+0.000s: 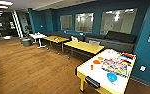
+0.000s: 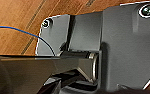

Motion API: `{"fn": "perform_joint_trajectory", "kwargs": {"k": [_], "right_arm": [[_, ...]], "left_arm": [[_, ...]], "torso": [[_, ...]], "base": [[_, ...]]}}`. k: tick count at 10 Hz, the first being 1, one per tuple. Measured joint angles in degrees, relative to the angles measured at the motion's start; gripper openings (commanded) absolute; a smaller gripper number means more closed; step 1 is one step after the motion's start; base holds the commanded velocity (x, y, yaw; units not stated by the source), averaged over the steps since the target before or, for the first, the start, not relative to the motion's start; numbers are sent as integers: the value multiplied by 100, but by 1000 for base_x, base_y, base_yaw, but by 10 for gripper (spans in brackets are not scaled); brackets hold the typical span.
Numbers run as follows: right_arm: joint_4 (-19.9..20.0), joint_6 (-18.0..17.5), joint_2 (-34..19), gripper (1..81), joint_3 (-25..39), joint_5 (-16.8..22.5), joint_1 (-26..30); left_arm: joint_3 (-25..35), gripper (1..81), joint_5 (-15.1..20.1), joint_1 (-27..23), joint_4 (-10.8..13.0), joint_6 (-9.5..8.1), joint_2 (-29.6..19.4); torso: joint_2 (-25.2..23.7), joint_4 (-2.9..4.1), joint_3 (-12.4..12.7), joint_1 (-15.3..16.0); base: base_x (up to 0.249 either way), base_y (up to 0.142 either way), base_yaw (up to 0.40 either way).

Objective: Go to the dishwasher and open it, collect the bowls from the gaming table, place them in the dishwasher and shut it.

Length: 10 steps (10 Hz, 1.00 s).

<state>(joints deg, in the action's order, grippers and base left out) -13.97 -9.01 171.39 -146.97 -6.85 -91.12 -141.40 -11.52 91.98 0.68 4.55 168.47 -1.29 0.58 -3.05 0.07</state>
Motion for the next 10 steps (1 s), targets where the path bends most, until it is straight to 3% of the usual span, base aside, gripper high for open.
{"fn": "perform_joint_trajectory", "kwargs": {"k": [10], "right_arm": [[-22, 0, 2, 811, 0, -1, 2]], "left_arm": [[-2, 811, -2, 0, -2, 0, 10]], "torso": [[0, 0, 0, 0]], "base": [[145, 0, 0]]}}
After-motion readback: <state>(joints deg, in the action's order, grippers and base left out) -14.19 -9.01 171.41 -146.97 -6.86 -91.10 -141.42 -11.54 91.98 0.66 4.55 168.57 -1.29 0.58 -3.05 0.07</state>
